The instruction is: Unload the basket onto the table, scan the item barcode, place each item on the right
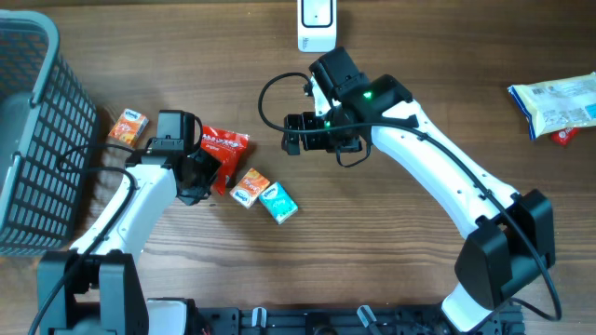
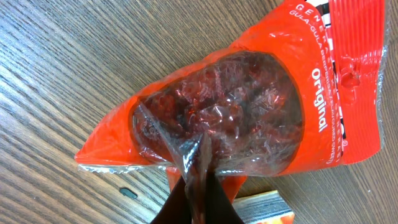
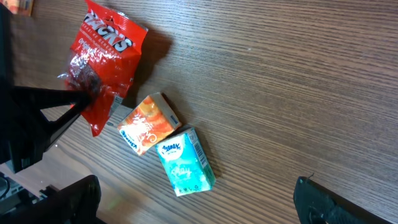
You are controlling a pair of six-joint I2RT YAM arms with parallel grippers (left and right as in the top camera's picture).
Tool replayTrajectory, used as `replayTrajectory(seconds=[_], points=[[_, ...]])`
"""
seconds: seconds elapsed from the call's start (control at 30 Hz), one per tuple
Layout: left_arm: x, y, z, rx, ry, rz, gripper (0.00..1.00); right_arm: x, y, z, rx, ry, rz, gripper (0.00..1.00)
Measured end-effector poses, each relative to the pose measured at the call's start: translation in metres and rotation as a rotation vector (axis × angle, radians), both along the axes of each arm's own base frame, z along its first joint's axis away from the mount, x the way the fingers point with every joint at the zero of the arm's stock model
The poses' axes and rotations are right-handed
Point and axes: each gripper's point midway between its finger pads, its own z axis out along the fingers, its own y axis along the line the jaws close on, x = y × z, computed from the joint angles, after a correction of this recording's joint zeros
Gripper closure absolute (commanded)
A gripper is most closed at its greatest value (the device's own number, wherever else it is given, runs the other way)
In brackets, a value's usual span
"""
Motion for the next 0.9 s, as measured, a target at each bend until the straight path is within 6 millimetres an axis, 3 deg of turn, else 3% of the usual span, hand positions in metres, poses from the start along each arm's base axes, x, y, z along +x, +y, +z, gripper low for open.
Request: replayTrajectory(seconds=[0.13, 0.23, 0.37, 0.43, 0.53, 0.7, 0.8, 0.87, 0.9], points=[[0.0, -0.001, 0.001, 0.001, -0.001, -0.035, 0.96, 0.0, 0.0, 0.0, 0.0, -0.001, 0.003, 0.0], [0.0, -0.004, 0.015, -0.005, -0.01, -0.075, 0.96, 0.0, 0.0, 0.0, -0.003, -0.003, 0.002, 0.0], [0.021, -0.013, 0.062, -0.033, -0.162, -0.105, 0.96, 0.001, -0.001, 0.0, -0.006, -0.005, -0.001, 0.0], [0.035, -0.028, 0.101, -0.077, -0.307, -0.137, 0.96, 0.002, -0.003, 0.0, -0.005, -0.002, -0.013, 0.0], [0.038, -0.047, 0.123, -0.124, -0.374, -0.157, 0.96, 0.009, -0.012, -0.001, -0.007, 0.004, -0.044, 0.0], [0.048, -0.087, 0.116, -0.181, -0.381, -0.21, 0.96, 0.026, -0.052, -0.002, -0.01, 0.037, -0.138, 0.0], [0.052, -0.104, 0.104, -0.188, -0.367, -0.256, 0.96, 0.035, -0.066, 0.004, 0.072, 0.041, -0.099, 0.0], [0.052, -0.105, 0.098, -0.167, -0.359, -0.287, 0.96, 0.033, -0.062, 0.013, 0.171, 0.045, -0.033, 0.0], [0.047, -0.096, 0.094, -0.123, -0.334, -0.299, 0.96, 0.035, -0.064, 0.016, 0.203, 0.044, -0.027, 0.0]])
